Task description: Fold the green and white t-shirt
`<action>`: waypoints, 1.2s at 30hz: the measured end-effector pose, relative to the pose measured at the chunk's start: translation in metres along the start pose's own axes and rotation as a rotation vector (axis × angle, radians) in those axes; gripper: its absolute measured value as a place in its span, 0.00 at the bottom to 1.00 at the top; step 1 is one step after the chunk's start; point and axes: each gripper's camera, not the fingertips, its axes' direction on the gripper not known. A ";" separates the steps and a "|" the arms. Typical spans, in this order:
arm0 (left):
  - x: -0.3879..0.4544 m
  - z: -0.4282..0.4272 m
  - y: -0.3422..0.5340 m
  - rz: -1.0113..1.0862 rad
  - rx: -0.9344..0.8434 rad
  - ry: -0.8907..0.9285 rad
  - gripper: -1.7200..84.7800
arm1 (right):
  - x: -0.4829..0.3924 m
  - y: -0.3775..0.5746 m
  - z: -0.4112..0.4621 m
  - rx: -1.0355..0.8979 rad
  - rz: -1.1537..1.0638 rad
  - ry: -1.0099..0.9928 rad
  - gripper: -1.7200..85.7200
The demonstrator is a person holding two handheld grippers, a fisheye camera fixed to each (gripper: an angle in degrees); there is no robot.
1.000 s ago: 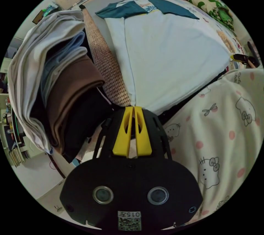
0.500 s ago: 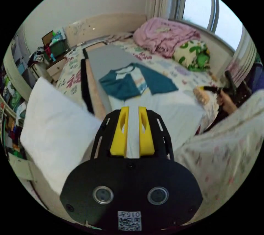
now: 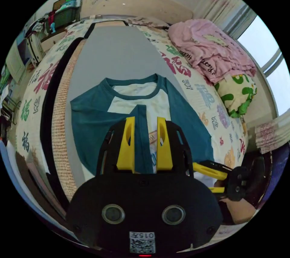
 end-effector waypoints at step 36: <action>0.010 -0.055 -0.191 0.183 -0.069 -0.334 0.02 | 0.393 -0.216 0.197 0.121 0.274 0.065 0.01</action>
